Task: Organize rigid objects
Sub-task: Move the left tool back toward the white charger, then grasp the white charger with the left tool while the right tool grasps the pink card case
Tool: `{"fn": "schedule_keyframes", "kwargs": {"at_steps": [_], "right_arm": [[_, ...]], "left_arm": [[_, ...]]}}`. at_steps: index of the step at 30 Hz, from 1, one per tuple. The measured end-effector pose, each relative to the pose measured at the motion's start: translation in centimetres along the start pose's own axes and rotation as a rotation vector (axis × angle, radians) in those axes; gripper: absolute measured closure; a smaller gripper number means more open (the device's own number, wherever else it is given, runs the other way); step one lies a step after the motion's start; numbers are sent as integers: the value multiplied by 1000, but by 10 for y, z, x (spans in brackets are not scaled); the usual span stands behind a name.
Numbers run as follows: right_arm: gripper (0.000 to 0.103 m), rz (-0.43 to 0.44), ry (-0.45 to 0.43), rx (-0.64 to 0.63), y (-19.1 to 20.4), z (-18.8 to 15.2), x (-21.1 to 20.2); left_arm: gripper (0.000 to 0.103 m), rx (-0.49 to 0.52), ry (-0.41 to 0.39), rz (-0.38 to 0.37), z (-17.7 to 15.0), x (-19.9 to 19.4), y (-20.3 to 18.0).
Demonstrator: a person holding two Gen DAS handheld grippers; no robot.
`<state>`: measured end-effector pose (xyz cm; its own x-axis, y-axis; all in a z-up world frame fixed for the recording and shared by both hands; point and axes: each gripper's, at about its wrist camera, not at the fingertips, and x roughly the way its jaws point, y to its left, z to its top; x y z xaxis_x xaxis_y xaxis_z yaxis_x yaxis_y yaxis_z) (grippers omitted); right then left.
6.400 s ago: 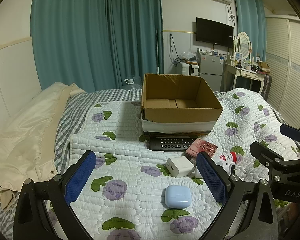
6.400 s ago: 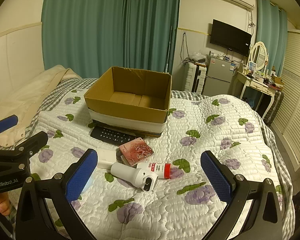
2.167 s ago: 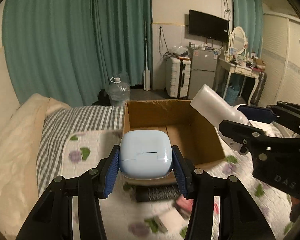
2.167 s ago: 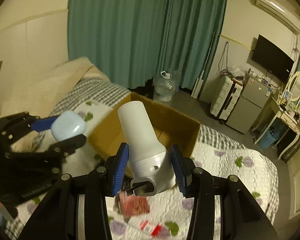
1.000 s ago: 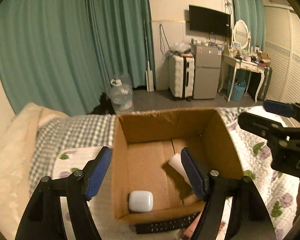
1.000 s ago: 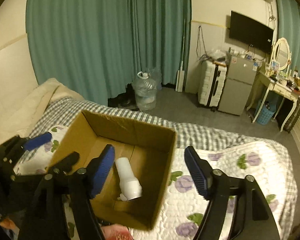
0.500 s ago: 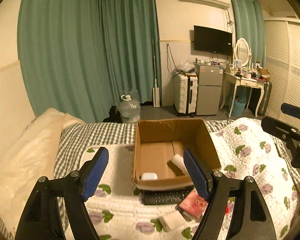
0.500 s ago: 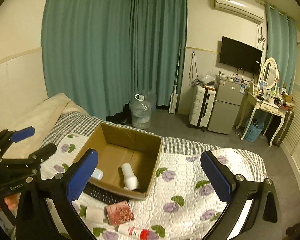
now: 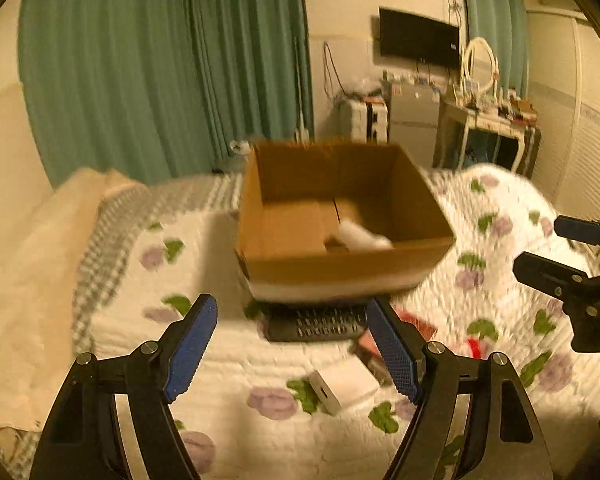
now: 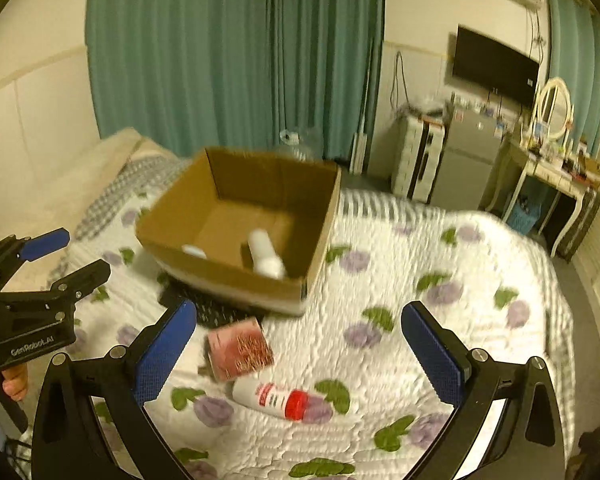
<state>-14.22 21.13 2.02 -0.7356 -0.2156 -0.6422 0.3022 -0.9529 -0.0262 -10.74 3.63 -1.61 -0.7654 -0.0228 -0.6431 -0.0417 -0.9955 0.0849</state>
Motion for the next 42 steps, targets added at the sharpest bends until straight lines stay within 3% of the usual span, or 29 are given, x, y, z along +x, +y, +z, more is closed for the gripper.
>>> {"fn": "schedule_keyframes", "kwargs": {"at_steps": [11, 16, 22, 28, 32, 42], "right_arm": [[0, 41, 192, 39, 2, -47, 74], [0, 44, 215, 25, 7, -49, 84], [0, 51, 243, 51, 3, -52, 91], [0, 46, 256, 45, 4, -53, 95], [1, 43, 264, 43, 4, -54, 96], [8, 37, 314, -7, 14, -61, 98]], "left_arm": [[23, 0, 205, -111, -57, 68, -11], [23, 23, 250, -163, -66, 80, -16], [23, 120, 297, -172, -74, 93, -34], [23, 202, 312, -126, -75, 107, -46], [31, 202, 295, -139, -77, 98, -43], [32, 76, 209, -129, -71, 54, -6]]}}
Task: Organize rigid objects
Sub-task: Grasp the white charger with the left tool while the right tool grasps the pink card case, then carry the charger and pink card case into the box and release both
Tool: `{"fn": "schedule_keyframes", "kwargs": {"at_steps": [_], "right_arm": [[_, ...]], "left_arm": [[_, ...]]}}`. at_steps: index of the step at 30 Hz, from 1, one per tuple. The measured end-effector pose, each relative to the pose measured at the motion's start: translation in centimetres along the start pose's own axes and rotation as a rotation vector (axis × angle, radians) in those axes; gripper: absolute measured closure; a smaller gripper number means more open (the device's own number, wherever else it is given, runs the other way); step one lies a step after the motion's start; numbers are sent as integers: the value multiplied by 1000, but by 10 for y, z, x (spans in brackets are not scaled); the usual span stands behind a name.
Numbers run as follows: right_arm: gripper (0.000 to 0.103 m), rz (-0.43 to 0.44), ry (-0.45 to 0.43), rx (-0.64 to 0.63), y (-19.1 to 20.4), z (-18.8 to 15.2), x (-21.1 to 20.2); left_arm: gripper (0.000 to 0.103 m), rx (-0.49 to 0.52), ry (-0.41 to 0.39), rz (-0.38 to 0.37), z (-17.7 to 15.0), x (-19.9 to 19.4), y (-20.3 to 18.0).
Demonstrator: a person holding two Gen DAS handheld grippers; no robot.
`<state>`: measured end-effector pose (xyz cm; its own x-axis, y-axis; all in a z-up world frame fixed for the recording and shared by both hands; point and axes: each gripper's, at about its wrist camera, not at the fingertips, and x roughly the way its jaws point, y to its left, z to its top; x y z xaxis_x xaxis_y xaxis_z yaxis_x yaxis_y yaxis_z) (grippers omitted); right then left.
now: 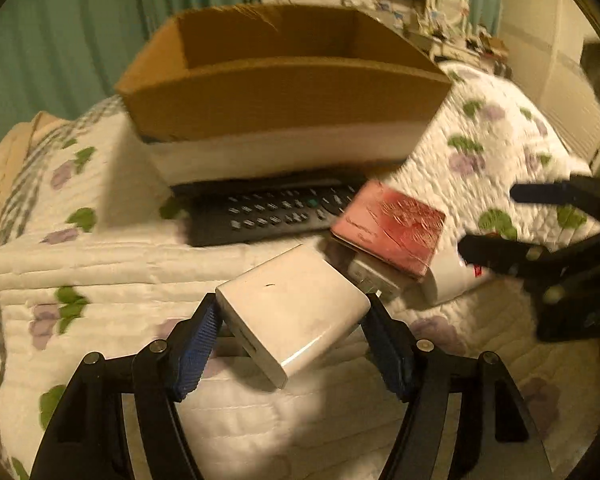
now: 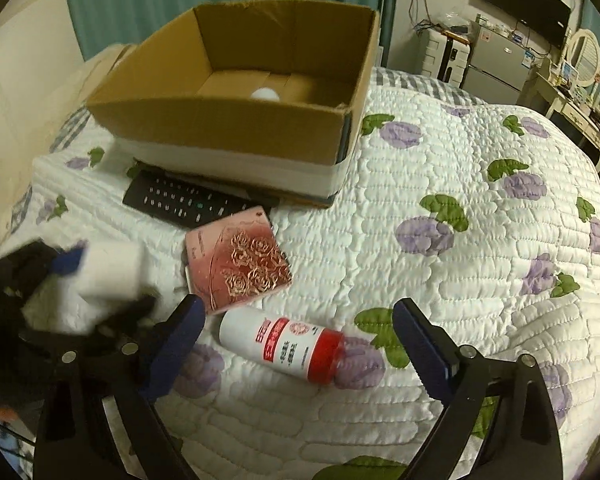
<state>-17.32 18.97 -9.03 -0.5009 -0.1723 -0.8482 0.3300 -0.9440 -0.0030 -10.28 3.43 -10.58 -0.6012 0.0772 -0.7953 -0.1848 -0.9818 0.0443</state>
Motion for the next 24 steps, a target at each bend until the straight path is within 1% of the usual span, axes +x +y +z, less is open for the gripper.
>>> {"fn": "schedule_keyframes", "kwargs": {"at_steps": [3, 5, 8, 12, 17, 20, 22, 24], "right_arm": [[10, -9, 18, -38, 9, 1, 4], [11, 4, 18, -57, 13, 4, 6], [11, 34, 27, -68, 21, 11, 14], [14, 46, 43, -98, 33, 26, 34], [15, 52, 83, -114, 41, 33, 57], [21, 63, 110, -126, 44, 32, 65], [27, 73, 104, -127, 44, 32, 64], [29, 71, 84, -137, 46, 31, 58]], "left_arm": [[32, -29, -30, 44, 3, -8, 9], [32, -50, -46, 71, 7, -5, 22], [32, -77, -64, 104, 11, -7, 27], [32, -101, -63, 107, 20, -2, 33], [32, -107, -56, 104, 20, 2, 35], [32, -107, -52, 103, 20, 2, 35], [32, -108, -52, 105, 20, 1, 35], [32, -110, -55, 108, 20, -3, 35]]}}
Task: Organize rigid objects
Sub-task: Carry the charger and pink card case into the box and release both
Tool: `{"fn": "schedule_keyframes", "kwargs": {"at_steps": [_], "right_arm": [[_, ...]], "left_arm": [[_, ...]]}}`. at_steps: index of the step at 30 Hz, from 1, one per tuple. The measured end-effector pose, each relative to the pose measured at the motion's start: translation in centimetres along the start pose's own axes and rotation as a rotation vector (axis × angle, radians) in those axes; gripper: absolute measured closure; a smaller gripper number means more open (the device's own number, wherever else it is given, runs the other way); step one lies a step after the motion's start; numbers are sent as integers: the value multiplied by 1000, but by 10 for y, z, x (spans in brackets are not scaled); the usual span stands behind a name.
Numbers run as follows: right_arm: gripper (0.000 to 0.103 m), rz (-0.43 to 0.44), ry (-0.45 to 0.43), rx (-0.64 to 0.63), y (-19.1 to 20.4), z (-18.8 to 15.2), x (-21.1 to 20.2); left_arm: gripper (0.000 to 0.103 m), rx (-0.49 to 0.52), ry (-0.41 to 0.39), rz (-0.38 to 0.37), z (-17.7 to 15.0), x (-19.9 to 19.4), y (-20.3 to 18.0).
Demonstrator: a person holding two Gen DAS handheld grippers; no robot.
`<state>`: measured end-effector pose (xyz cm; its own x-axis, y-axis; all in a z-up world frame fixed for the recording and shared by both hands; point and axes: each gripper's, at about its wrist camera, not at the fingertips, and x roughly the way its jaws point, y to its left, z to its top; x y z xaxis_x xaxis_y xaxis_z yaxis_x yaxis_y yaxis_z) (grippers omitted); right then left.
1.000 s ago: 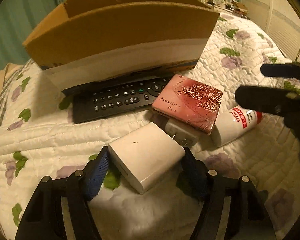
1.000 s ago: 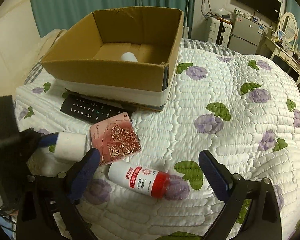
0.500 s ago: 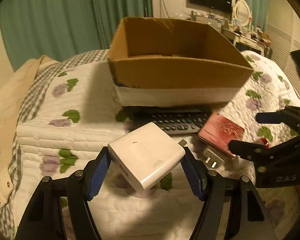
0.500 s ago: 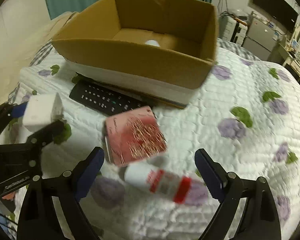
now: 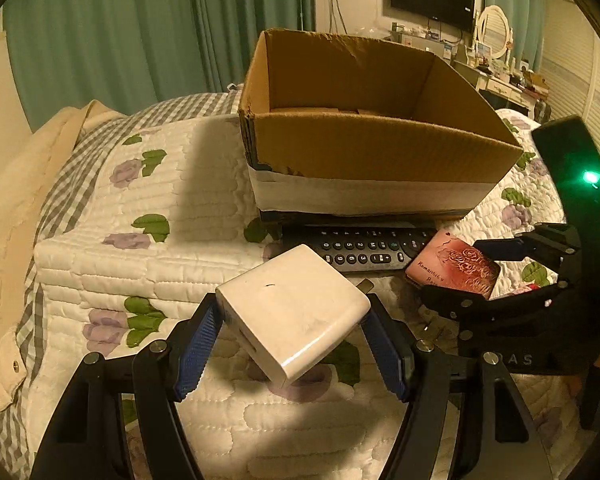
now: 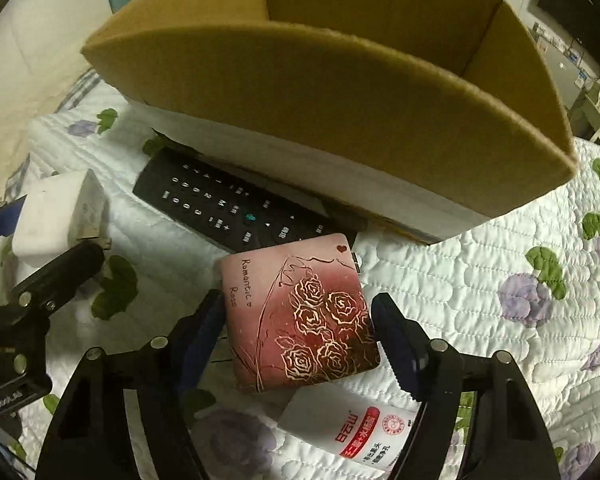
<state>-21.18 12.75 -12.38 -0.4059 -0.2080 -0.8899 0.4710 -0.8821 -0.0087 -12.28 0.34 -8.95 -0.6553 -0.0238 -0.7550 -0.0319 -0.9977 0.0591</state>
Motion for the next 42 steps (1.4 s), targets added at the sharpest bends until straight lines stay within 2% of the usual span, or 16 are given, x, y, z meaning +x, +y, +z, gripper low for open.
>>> {"fn": "schedule_keyframes", "kwargs": {"at_steps": [5, 10, 11, 12, 13, 14, 15, 19, 22, 26, 29, 34, 38, 42], "right_arm": [[32, -25, -93, -28, 10, -5, -32], [39, -47, -183, -46, 18, -4, -71], [58, -51, -200, -50, 20, -4, -80], [87, -43, -212, -58, 22, -2, -86], [90, -22, -217, -53, 23, 1, -92], [93, -45, -216, -53, 25, 3, -97], [94, -58, -213, -67, 23, 4, -98], [94, -7, -189, -44, 17, 1, -95], [94, -1, -216, -21, 11, -11, -102], [94, 4, -288, -14, 3, -5, -131], [94, -6, -358, -25, -3, 16, -164], [94, -65, -439, -36, -16, 63, -185], [94, -82, -446, -27, -28, 97, -172], [94, -121, -416, -21, -39, 122, -133]], "left_arm": [[32, -3, -20, 18, 5, -17, 4], [31, -22, -67, 18, 21, -45, 8], [31, -25, -74, 17, 24, -50, 9], [31, -29, -85, 14, 28, -57, 9], [31, -31, -94, 8, 31, -62, 10], [31, -32, -102, 0, 34, -67, 9], [31, -33, -105, -3, 35, -69, 9], [31, -27, -104, 10, 36, -75, 6], [31, -23, -97, 8, 38, -76, 3], [31, -14, -109, 7, 52, -80, -2], [31, -14, -145, 1, 74, -86, -4], [31, -8, -163, -30, 116, -73, -10], [31, -1, -137, -23, 142, -34, -15], [31, 8, -93, -7, 152, 12, -19]]}}
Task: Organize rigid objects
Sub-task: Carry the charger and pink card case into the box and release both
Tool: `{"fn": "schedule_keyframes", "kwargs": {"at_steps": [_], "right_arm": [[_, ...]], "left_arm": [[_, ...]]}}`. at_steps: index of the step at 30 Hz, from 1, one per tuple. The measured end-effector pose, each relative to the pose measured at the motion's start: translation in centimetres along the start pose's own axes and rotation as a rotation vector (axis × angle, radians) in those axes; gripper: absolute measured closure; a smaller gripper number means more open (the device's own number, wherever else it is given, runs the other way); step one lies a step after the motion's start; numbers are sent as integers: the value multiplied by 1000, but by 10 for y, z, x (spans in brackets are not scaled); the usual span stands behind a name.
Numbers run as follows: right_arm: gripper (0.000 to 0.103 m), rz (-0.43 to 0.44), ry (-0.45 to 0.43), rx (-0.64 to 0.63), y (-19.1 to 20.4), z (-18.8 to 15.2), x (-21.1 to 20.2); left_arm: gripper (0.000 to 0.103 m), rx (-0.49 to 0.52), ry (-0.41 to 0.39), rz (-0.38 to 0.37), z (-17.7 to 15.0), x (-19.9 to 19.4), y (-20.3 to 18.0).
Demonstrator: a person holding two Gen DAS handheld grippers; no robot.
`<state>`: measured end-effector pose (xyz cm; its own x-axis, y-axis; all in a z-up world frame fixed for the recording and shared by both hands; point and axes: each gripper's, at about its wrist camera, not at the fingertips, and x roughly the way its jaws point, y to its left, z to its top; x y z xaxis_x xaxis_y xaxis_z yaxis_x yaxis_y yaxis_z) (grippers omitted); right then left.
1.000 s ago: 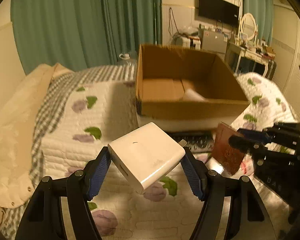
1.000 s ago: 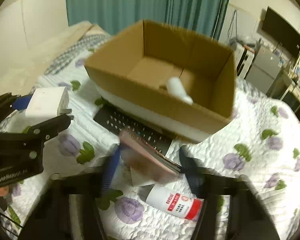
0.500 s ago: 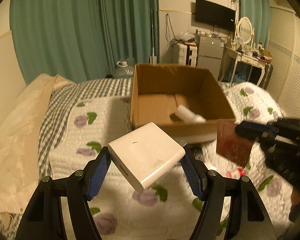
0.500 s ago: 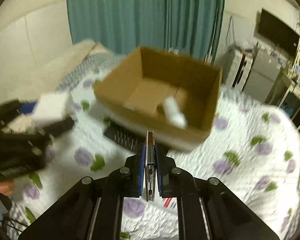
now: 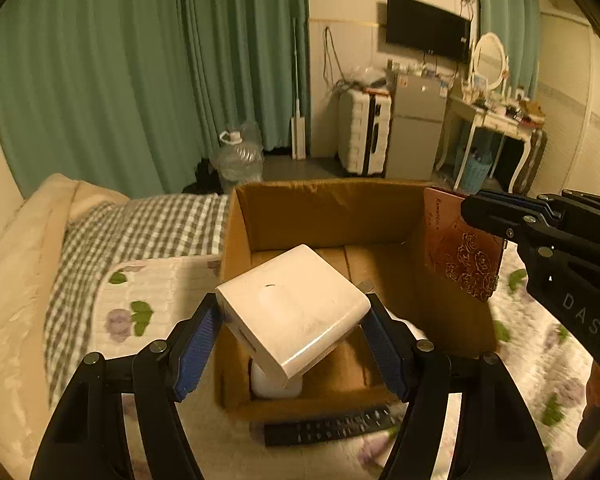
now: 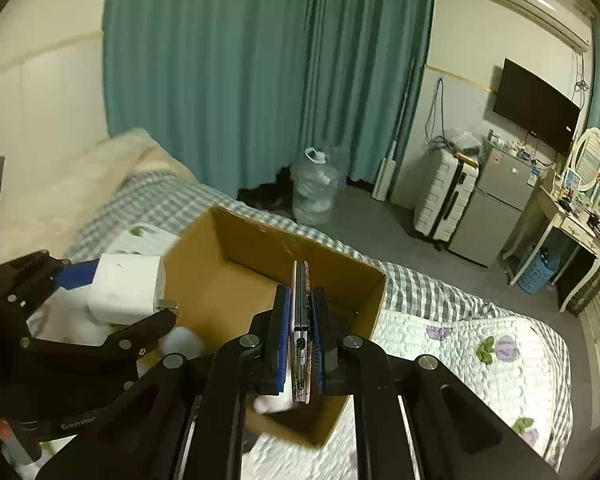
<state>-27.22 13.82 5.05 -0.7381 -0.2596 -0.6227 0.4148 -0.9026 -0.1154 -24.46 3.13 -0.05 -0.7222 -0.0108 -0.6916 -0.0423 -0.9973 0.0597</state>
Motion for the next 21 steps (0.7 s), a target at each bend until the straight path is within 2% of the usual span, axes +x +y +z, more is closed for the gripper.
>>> {"fn": "schedule_keyframes", "kwargs": {"at_steps": [4, 7, 10, 14, 16, 17, 18, 20, 21], "right_arm": [[94, 8, 46, 42, -12, -9, 48], [94, 27, 64, 69, -20, -19, 71], [94, 56, 67, 111, -29, -26, 78], [91, 62, 70, 164, -41, -27, 69], [70, 30, 36, 173, -47, -24, 52], [52, 21, 20, 179, -49, -22, 41], [43, 21, 4, 191, -51, -21, 30], [43, 26, -14, 199, -52, -19, 7], [39, 14, -16, 192, -51, -18, -4]], "left_arm": [[31, 14, 38, -2, -6, 31, -4], [31, 48, 18, -15, -12, 39, -10], [29, 37, -10, -39, -10, 38, -9], [28, 50, -71, -44, -2, 15, -7], [28, 57, -87, -34, 2, 2, -6], [28, 62, -98, -23, 3, -9, -6], [28, 65, -107, -18, 3, -17, -4], [27, 65, -124, -5, 1, -36, -2], [26, 64, -129, 1, -1, -46, -1]]}}
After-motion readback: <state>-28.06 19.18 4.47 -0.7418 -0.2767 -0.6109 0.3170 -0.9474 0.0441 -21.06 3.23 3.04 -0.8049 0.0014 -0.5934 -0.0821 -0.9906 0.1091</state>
